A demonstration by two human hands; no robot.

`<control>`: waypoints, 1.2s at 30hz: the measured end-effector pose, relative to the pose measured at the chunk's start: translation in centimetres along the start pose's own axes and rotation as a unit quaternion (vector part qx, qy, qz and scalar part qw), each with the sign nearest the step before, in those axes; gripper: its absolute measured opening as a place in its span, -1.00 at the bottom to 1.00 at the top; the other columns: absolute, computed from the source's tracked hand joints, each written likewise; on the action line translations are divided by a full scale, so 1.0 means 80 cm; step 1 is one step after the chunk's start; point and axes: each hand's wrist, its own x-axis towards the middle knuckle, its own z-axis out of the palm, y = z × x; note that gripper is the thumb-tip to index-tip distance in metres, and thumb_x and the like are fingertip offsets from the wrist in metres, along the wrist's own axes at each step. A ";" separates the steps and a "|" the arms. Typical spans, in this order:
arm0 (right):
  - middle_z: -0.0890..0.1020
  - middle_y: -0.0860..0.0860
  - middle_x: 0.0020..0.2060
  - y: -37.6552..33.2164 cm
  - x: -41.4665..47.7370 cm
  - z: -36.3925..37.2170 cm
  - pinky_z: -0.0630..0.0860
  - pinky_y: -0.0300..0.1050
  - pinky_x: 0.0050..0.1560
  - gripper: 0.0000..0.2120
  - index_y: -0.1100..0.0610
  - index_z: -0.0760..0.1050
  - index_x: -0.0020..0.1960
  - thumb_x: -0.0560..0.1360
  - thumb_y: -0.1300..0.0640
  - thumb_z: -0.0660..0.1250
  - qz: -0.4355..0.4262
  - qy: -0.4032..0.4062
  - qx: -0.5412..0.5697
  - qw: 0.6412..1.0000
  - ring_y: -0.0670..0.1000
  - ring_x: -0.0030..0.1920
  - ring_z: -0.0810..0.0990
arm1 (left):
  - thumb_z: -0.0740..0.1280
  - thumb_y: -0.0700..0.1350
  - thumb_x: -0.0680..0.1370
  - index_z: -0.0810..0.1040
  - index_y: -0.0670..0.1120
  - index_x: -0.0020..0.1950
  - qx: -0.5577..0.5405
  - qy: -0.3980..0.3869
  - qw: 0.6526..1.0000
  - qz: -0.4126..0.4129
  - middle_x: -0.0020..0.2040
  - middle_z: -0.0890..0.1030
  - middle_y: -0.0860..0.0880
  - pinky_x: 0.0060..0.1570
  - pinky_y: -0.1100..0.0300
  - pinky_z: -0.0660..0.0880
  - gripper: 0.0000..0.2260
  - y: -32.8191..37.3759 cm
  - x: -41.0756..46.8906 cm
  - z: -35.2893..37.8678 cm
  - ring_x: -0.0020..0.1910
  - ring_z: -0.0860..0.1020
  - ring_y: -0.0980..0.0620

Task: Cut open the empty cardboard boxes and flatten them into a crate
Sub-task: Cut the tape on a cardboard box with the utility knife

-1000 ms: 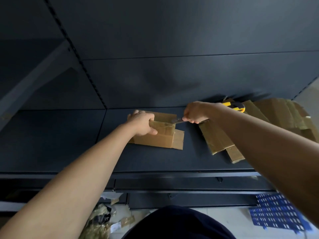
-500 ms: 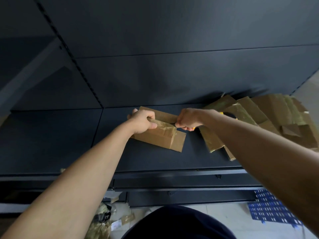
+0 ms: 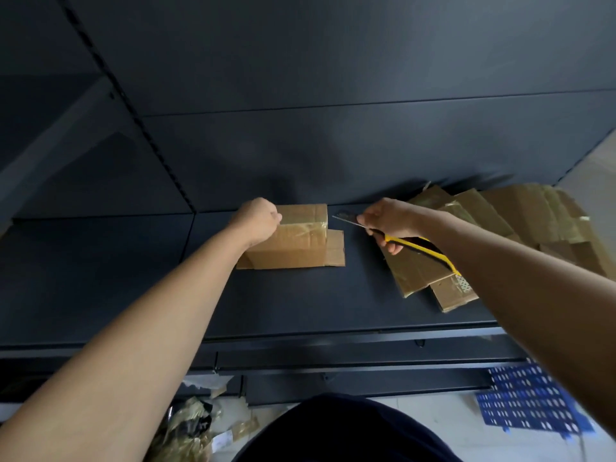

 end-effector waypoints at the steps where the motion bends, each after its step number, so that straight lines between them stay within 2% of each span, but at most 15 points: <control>1: 0.46 0.13 -0.41 -0.002 -0.001 0.001 0.49 -0.12 -0.42 -0.61 0.19 0.47 -0.17 0.63 -0.05 0.07 -0.007 0.003 0.010 1.000 0.08 -0.46 0.46 | 0.32 -0.10 0.54 0.48 -0.11 -0.17 0.012 0.007 1.000 0.014 -0.11 0.55 -0.05 -0.33 0.20 0.36 -0.87 0.000 0.003 -0.002 -0.25 0.47 0.02; 2: 0.44 0.12 -0.39 -0.005 -0.002 0.002 0.47 -0.11 -0.40 -0.60 0.17 0.49 -0.15 0.64 -0.06 0.05 -0.010 -0.001 0.016 1.000 0.08 -0.42 0.44 | 0.40 -0.12 0.49 0.50 -0.10 -0.10 0.025 0.010 0.999 0.025 -0.09 0.55 -0.05 -0.36 0.21 0.35 -0.90 0.001 0.002 -0.005 -0.25 0.47 0.03; 4: 0.43 0.11 -0.33 -0.012 -0.004 0.008 0.44 -0.10 -0.33 -0.62 0.12 0.54 -0.12 0.65 -0.02 0.04 -0.016 -0.022 0.006 1.000 0.09 -0.35 0.42 | 0.49 -0.11 0.41 0.50 -0.04 0.09 0.082 -0.005 0.996 0.041 0.04 0.52 -0.06 -0.32 0.19 0.38 -0.69 0.003 0.004 -0.011 -0.15 0.49 0.01; 6: 0.45 0.08 -0.28 -0.017 -0.007 0.016 0.42 -0.09 -0.27 -0.70 0.11 0.55 -0.06 0.64 0.05 0.07 -0.023 -0.038 -0.019 0.999 0.08 -0.32 0.42 | 0.50 -0.04 0.40 0.47 0.04 0.27 0.190 -0.020 0.980 0.063 0.16 0.44 -0.07 -0.14 0.11 0.44 -0.54 0.003 0.007 -0.015 0.04 0.48 -0.09; 8: 0.49 0.04 -0.24 -0.019 -0.013 0.024 0.40 -0.13 -0.24 -0.75 0.08 0.55 0.04 0.63 0.09 0.09 -0.036 -0.047 -0.056 0.997 0.04 -0.29 0.44 | 0.46 0.03 0.43 0.47 0.07 0.32 0.257 -0.011 0.963 0.084 0.18 0.39 -0.07 -0.01 0.03 0.44 -0.54 -0.001 0.009 -0.012 0.16 0.41 -0.13; 11: 0.54 0.01 -0.17 -0.016 -0.020 0.031 0.37 -0.10 -0.12 -0.75 0.13 0.58 0.05 0.59 0.07 0.16 -0.043 -0.040 -0.138 0.989 0.01 -0.13 0.48 | 0.38 0.04 0.49 0.45 0.02 0.37 0.255 0.000 0.961 0.109 0.22 0.43 -0.04 0.04 0.02 0.42 -0.55 -0.007 0.008 -0.002 0.24 0.37 -0.10; 13: 0.54 0.01 -0.25 -0.011 -0.021 0.032 0.37 -0.10 -0.15 -0.76 0.18 0.58 -0.03 0.55 0.05 0.23 -0.048 -0.029 -0.149 0.987 0.01 -0.16 0.48 | 0.36 0.02 0.51 0.41 -0.01 0.40 0.220 -0.007 0.971 0.096 0.27 0.48 -0.06 0.07 0.05 0.43 -0.53 -0.006 0.005 0.000 0.22 0.44 -0.13; 17: 0.52 0.02 -0.32 -0.015 -0.013 0.042 0.35 -0.15 -0.27 -0.77 0.17 0.56 -0.07 0.53 0.01 0.27 -0.044 0.019 -0.128 0.991 0.03 -0.24 0.48 | 0.35 0.00 0.52 0.54 -0.06 0.23 0.185 -0.013 0.978 0.093 0.12 0.58 -0.11 -0.10 0.10 0.46 -0.69 0.001 0.003 0.001 0.06 0.53 -0.14; 21: 0.51 0.06 -0.28 -0.018 0.004 0.051 0.30 -0.16 -0.40 -0.66 0.24 0.55 -0.03 0.49 -0.07 0.33 -0.014 0.087 -0.139 0.986 0.04 -0.27 0.46 | 0.35 -0.06 0.52 0.56 -0.06 0.18 0.155 -0.024 0.984 0.086 0.07 0.57 -0.10 -0.20 0.14 0.41 -0.75 0.000 -0.002 0.004 0.04 0.52 -0.14; 25: 0.54 0.08 -0.25 -0.008 0.016 0.045 0.37 -0.15 -0.29 -0.65 0.23 0.51 -0.10 0.46 -0.09 0.38 0.031 0.126 -0.099 0.987 0.08 -0.20 0.52 | 0.33 -0.13 0.53 0.60 -0.08 0.11 0.140 -0.032 0.987 0.073 0.02 0.59 -0.10 -0.32 0.16 0.39 -0.83 0.002 -0.005 0.005 -0.07 0.54 -0.09; 27: 0.56 0.12 -0.20 0.004 0.021 0.034 0.36 -0.13 -0.25 -0.64 0.27 0.52 -0.02 0.48 -0.05 0.34 0.049 0.176 -0.078 0.980 0.12 -0.16 0.54 | 0.28 -0.26 0.53 0.62 -0.06 0.11 0.145 -0.031 0.987 0.066 0.01 0.60 -0.08 -0.40 0.21 0.36 -0.77 -0.005 -0.006 0.008 -0.16 0.55 -0.05; 29: 0.55 0.09 -0.21 0.010 0.022 0.026 0.38 -0.15 -0.30 -0.63 0.29 0.53 0.06 0.49 -0.03 0.31 0.061 0.168 -0.097 0.979 0.08 -0.22 0.52 | 0.23 -0.32 0.54 0.63 -0.02 0.13 0.158 -0.032 0.985 0.059 0.04 0.60 -0.05 -0.41 0.21 0.36 -0.69 -0.011 -0.010 0.013 -0.16 0.54 -0.04; 31: 0.57 0.09 -0.23 0.005 0.024 0.036 0.33 -0.18 -0.44 -0.65 0.27 0.51 -0.02 0.48 -0.04 0.30 0.061 0.130 -0.125 0.982 0.04 -0.30 0.47 | 0.21 -0.31 0.54 0.64 -0.03 0.10 0.153 -0.012 0.986 0.060 0.04 0.61 -0.06 -0.33 0.16 0.45 -0.70 -0.012 -0.012 0.017 -0.13 0.55 -0.06; 33: 0.56 0.07 -0.30 0.003 0.035 0.063 0.28 -0.20 -0.50 -0.69 0.23 0.44 -0.10 0.48 -0.05 0.32 0.070 0.108 -0.122 0.984 0.01 -0.37 0.45 | 0.22 -0.29 0.53 0.65 -0.08 0.02 0.129 0.014 0.990 0.053 -0.06 0.62 -0.08 -0.34 0.14 0.47 -0.76 -0.015 -0.009 0.013 -0.21 0.55 -0.04; 36: 0.52 0.10 -0.15 0.012 0.048 0.102 0.35 -0.18 -0.32 -0.64 0.21 0.45 0.04 0.49 -0.08 0.34 0.098 0.121 -0.038 0.987 0.10 -0.15 0.54 | 0.35 -0.17 0.51 0.65 -0.10 -0.07 0.055 0.027 0.998 0.009 -0.13 0.63 -0.05 -0.40 0.21 0.36 -0.92 -0.031 -0.004 -0.009 -0.29 0.51 0.04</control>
